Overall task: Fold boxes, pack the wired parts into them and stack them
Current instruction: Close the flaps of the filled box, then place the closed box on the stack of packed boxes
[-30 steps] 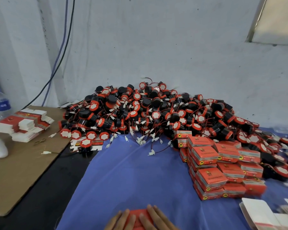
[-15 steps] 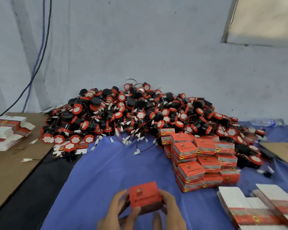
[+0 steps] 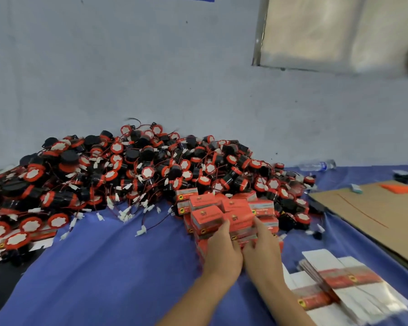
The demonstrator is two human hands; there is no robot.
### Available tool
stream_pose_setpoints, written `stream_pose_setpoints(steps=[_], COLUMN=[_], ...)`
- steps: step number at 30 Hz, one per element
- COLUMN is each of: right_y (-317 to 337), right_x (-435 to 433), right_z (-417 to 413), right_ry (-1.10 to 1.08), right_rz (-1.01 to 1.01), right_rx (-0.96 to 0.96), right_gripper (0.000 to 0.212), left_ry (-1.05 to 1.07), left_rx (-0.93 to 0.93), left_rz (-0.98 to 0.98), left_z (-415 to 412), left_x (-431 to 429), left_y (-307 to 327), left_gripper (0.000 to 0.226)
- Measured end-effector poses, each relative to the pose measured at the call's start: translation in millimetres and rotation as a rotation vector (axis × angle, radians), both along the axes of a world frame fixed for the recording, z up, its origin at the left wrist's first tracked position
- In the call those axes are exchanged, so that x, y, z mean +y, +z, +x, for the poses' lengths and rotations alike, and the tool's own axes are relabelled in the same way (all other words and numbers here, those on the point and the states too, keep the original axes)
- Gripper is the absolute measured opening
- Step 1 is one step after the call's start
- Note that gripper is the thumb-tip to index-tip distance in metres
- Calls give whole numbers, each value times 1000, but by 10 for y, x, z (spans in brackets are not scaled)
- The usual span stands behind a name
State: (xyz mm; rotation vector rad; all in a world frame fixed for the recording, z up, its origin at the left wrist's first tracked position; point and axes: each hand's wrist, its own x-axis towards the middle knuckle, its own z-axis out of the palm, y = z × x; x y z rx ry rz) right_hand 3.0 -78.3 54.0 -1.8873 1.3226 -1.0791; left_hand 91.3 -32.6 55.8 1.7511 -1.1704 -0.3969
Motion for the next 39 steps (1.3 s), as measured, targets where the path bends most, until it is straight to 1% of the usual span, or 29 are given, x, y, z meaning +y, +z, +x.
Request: stream_pose_setpoints(steps=[3,6,8,10,12,13,15,16,17,18,19,20,22,24,25,26,28,31,35,37,39], right_y=[-142,-294,-328,-334,-320,-289,-235,-234,-245,-265,-318,-385,-533,-679,-749,-815,-870,-874,-810,-729,-649], right_x=[-211,-386,-437,-445,-411,-373,-281,-249,-219,-191,-186,-179,-141,-59,-26,-17,-12,-18,42,73,97], right_z=[22,24,28,29,-20,-70,-248,-369,-492,-620,-756,-894,-1108,-1202,-1240,-1266,-1305,-1342,-1339,-1328,-1315], right_ry=[37,40,51,68,62,38,-59,-124,-192,-245,-285,-305,-265,-218,-207,-202,-205,-206,-153,-132,-88], right_rz=[37,42,65,81,50,11,-90,-127,-123,-84,-32,9,85,85,56,19,-18,37,97,125,126], right_rx=[89,353,401,372,287,198,-39,-95,-102,-61,24,136,397,665,738,746,702,677,707,627,454], right_gripper=[61,77,82,86,90,91,86,79,71,64,59,53,39,24,22,22,24,33,43,46,45], left_ry=[-85,-189,-233,-247,-166,-86,50,79,88,89,81,57,-3,-29,-20,4,78,141,147,146,122], left_rx=[-39,-29,9,-6,-94,-129,-145,-143,-129,-98,-50,6,102,100,117,164,284,393,504,589,646], left_rz=[99,164,194,180,79,-22,-281,-373,-423,-429,-387,-296,-61,143,203,216,170,159,111,14,-94], left_z=[26,119,167,158,75,6,-184,-298,-422,-548,-674,-796,-987,-1089,-1121,-1140,-1158,-1130,-1074,-1060,-1024], left_x=[-175,-281,-301,-296,-257,-219,-98,-42,-2,15,23,33,41,51,57,61,65,92,113,137,200], left_y=[-68,-111,-110,-86,-62,-49,-34,-50,-99,-179,-273,-370,-560,-727,-788,-820,-846,-842,-865,-836,-748], left_gripper=[58,64,69,70,67,63,49,41,36,33,32,30,28,42,50,54,49,46,38,32,29])
